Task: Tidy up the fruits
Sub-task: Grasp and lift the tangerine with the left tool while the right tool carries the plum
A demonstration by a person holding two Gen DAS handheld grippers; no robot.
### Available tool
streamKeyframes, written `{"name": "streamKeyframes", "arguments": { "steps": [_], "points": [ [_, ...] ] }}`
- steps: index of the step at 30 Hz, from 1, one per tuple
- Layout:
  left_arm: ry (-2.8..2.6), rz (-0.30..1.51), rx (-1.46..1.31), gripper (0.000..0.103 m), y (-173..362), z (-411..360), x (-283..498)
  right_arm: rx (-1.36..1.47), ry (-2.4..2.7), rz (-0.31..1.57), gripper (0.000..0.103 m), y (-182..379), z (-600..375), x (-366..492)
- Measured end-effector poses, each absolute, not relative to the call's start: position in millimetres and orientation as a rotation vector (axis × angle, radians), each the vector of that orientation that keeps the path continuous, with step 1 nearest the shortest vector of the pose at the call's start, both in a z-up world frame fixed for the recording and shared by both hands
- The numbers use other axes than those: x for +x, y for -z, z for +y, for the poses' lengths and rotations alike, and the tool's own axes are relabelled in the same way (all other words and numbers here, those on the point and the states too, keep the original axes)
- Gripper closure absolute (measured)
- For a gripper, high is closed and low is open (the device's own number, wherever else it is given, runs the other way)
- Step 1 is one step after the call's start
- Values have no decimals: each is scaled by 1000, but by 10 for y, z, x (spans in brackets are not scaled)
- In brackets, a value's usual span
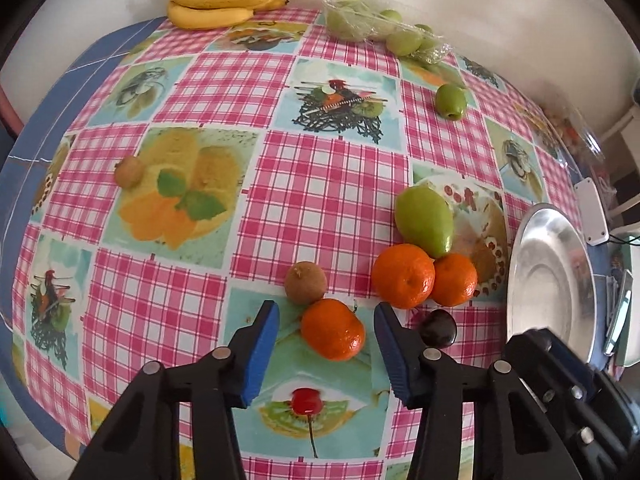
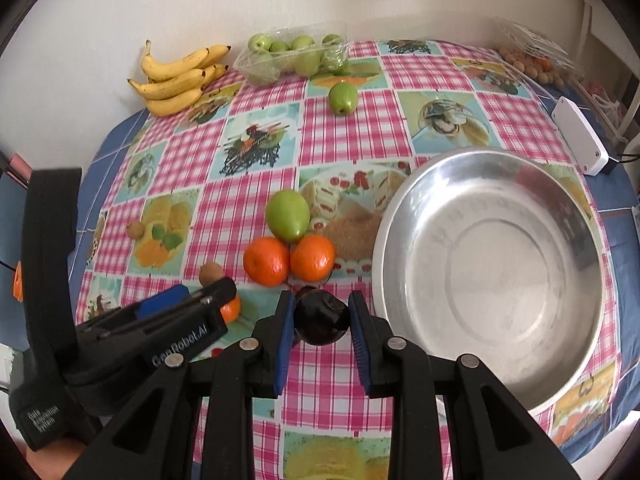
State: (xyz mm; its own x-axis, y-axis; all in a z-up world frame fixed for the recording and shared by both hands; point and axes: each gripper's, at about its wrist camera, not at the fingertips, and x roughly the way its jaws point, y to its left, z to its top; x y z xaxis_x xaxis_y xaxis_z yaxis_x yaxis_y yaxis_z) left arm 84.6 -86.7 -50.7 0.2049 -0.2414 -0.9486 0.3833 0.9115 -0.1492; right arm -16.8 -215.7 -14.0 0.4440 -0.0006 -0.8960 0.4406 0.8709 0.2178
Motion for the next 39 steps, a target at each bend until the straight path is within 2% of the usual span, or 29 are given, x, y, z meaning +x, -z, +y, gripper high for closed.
{"name": "streamKeyframes", "arguments": {
  "steps": [3, 5, 7, 23, 39],
  "points": [
    [432, 1317, 121, 50, 553, -874, 870, 463, 285, 1079, 75, 124, -2174, -150],
    [431, 1332, 119, 54, 587, -877, 880, 464, 285, 1076, 75, 114, -2179, -136],
    [431, 1340, 118, 66, 606, -883, 878, 466, 285, 1075, 75, 112, -2184, -136],
    [449, 1251, 81, 67, 263, -904, 756, 502, 298, 1079, 75, 139, -2342, -193],
    [715, 1182, 189, 67, 102, -1751, 148, 645, 590, 1103, 74, 342, -3284, -876]
  ]
}}
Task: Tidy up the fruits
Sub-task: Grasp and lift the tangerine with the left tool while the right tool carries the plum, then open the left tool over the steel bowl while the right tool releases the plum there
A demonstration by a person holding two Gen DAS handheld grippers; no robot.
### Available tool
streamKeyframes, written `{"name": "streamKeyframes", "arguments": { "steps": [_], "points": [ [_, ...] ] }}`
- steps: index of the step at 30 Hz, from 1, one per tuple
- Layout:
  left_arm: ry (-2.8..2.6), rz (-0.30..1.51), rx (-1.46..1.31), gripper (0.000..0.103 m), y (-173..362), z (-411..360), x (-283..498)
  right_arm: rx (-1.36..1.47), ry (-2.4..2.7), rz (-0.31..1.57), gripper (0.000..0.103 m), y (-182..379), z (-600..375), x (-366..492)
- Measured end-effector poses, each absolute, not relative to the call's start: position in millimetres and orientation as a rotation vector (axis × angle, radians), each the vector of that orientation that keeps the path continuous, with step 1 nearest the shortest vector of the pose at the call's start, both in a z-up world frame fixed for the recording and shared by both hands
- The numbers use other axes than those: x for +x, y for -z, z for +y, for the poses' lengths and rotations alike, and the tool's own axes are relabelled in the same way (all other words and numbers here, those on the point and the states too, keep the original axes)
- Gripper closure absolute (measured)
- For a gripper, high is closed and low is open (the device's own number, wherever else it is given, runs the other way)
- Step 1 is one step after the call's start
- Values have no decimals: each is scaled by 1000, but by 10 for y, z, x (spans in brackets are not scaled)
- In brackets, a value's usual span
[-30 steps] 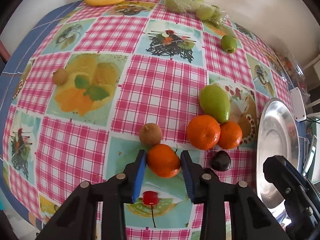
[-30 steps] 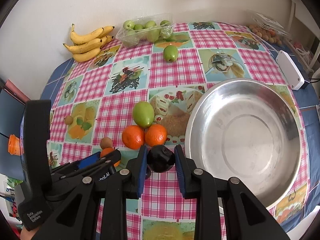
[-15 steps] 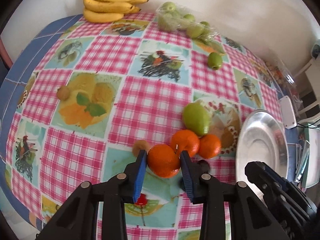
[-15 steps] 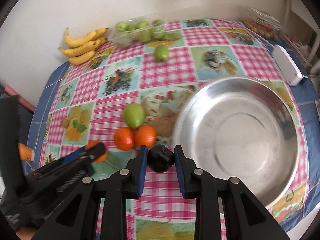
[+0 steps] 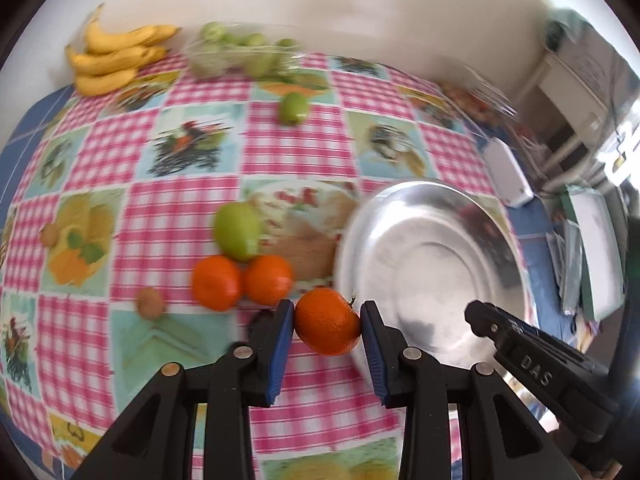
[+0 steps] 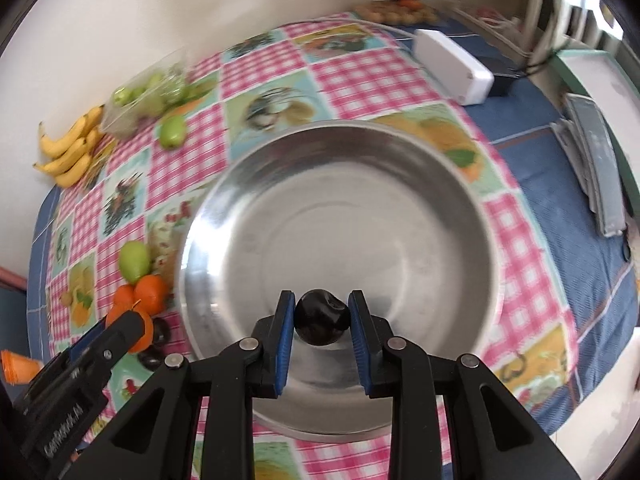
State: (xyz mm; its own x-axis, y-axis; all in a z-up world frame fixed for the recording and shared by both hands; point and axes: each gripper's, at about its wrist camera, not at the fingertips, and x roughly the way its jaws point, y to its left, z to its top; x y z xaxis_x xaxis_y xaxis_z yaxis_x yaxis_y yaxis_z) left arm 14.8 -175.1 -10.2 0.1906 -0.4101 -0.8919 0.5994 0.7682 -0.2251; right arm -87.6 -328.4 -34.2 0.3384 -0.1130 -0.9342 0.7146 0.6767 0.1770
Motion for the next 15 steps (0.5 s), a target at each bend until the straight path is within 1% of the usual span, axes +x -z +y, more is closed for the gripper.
{"name": "streamKeyframes", "arguments": {
  "steps": [5, 10, 15],
  "points": [
    [781, 1173, 230, 66, 114, -1944, -36, 668, 633, 1114, 74, 388, -3380, -1006],
    [803, 1185, 262, 66, 211, -2046, -136, 695, 640, 1167, 74, 532, -3402, -1041],
    [807, 1185, 306, 66, 301, -2106, -208, 699, 642, 1178, 74, 562, -3380, -1062]
  ]
}}
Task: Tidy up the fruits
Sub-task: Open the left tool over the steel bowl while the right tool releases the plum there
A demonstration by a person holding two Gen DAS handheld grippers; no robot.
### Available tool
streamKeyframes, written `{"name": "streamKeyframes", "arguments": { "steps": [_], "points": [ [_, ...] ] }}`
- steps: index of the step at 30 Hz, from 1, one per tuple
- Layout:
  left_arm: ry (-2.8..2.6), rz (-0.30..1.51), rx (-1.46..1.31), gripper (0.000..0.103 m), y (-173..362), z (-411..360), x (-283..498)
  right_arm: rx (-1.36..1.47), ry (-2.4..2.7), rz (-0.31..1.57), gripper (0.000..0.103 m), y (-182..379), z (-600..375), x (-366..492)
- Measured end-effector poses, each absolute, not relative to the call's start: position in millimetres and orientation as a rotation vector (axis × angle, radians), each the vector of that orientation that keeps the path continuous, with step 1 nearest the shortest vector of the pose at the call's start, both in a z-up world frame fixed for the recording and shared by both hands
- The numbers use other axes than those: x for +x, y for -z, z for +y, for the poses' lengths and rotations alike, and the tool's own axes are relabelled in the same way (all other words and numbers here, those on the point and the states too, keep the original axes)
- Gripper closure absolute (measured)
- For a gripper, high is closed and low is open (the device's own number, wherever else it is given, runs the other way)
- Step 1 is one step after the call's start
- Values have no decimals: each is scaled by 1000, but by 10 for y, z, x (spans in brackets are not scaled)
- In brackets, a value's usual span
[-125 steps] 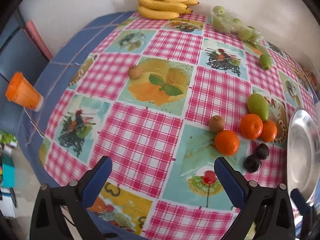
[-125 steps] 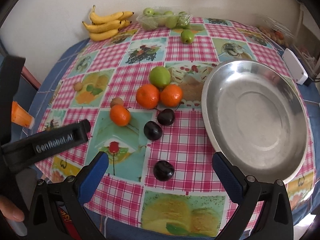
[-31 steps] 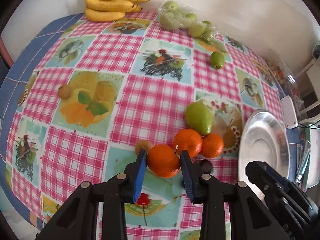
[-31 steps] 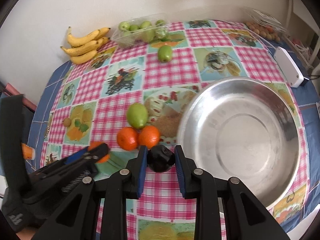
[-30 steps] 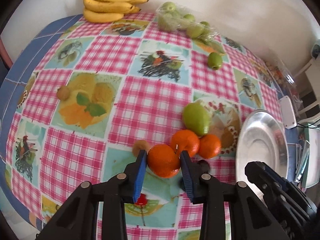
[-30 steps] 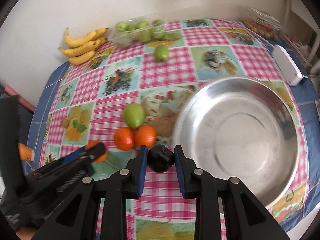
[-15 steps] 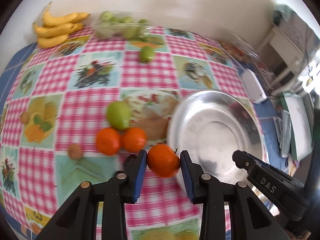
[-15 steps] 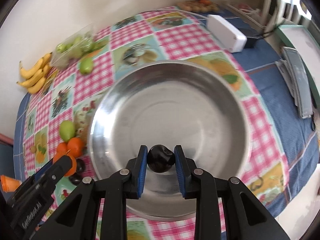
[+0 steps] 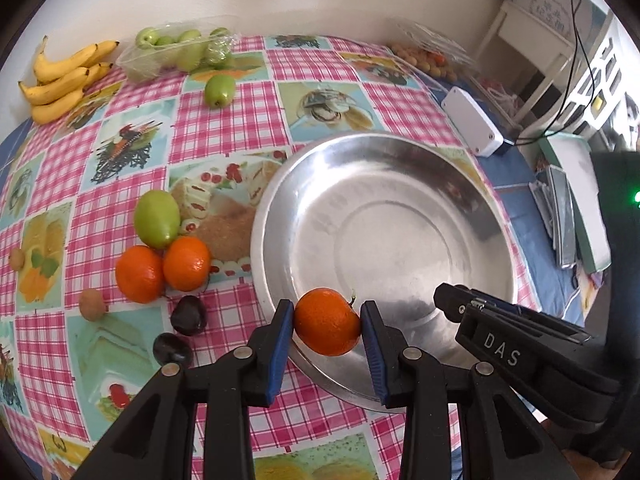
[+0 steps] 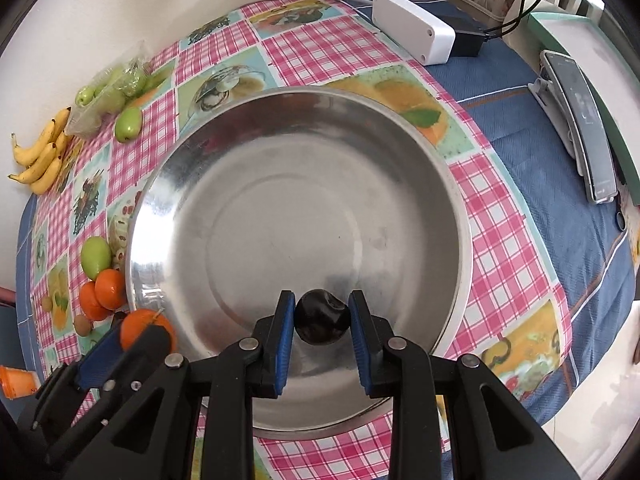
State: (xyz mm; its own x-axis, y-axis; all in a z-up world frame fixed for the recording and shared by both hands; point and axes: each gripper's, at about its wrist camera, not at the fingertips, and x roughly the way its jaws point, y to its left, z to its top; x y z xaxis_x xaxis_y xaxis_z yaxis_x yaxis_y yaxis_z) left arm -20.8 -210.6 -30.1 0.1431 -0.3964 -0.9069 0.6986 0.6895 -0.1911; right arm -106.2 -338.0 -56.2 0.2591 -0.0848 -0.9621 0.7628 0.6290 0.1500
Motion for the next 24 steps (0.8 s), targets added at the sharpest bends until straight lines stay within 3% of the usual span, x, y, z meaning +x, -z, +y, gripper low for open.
{"name": "streamKeyframes", "arguments": {
  "steps": [24],
  "points": [
    [789, 1156, 299, 57, 228, -2032, -140, 696, 676, 1115, 73, 424, -3371, -1107]
  ]
}}
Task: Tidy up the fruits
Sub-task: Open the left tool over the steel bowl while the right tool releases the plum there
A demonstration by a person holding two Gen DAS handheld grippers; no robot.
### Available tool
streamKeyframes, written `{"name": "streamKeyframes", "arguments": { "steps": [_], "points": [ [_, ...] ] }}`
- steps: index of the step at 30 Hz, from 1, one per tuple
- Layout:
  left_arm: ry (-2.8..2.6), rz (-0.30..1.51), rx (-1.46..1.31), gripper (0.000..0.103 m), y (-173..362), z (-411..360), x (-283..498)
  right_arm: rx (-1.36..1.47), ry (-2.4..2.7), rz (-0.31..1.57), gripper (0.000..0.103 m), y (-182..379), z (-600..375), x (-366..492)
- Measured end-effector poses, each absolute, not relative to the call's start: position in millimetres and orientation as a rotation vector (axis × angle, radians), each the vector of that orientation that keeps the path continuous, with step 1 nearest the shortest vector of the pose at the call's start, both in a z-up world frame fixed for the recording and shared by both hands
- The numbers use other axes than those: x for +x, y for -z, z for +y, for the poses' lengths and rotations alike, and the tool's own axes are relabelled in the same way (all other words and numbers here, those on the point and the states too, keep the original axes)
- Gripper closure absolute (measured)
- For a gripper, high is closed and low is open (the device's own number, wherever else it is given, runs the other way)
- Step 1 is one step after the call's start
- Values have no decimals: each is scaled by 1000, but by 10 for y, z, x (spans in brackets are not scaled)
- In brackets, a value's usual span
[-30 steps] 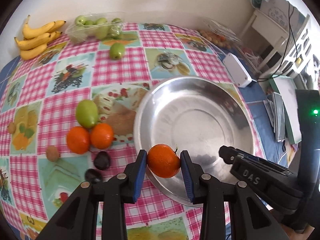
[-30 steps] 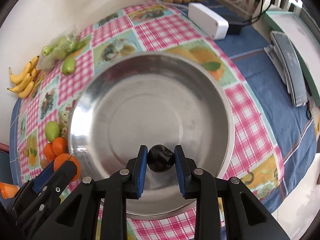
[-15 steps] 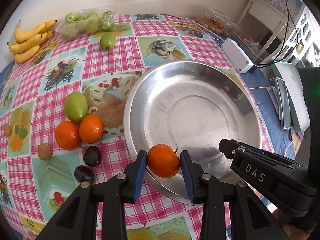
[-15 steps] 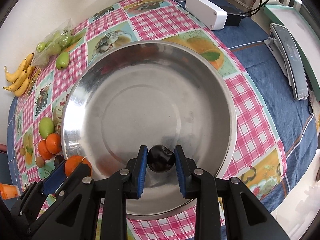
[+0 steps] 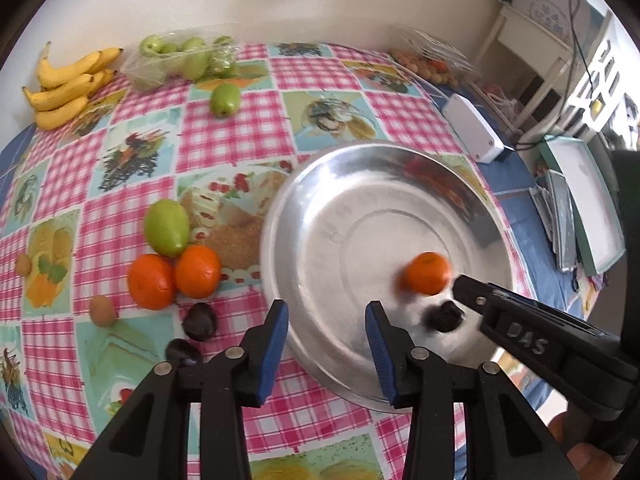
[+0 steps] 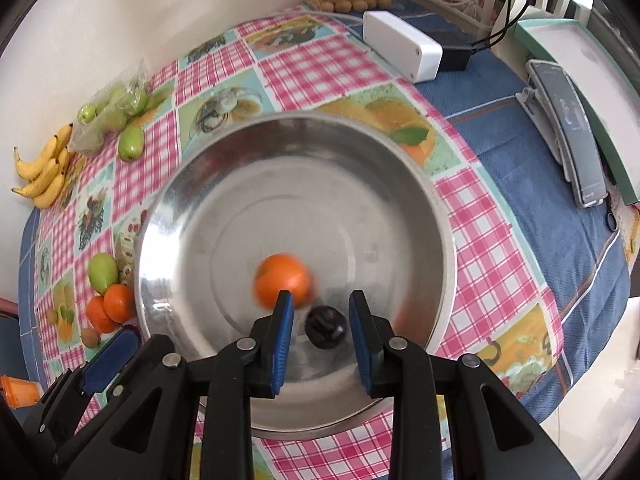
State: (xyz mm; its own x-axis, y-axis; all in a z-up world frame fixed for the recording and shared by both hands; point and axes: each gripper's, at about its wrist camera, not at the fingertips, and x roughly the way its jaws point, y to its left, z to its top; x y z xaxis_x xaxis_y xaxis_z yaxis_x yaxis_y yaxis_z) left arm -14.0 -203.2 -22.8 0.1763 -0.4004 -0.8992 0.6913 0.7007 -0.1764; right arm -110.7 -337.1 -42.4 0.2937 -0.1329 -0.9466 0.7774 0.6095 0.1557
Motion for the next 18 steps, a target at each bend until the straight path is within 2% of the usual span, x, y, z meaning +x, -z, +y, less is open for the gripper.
{"name": "streamKeyframes", "arguments": {
  "steps": [7, 11, 16, 18],
  "points": [
    [668, 1170, 278, 48, 228, -1846, 48, 695, 684, 1085, 73, 356, -3378, -1138],
    [589, 1189, 263, 44, 268, -1719, 151, 697, 684, 1100, 61, 393, -3377, -1124],
    [523, 1216, 231, 32, 323, -1578, 257, 684, 680, 1134, 58, 446, -3356, -1058],
    [497, 1228, 224, 30, 352, -1526, 298, 676, 681, 1149, 51, 463, -3349, -1035]
  ]
}}
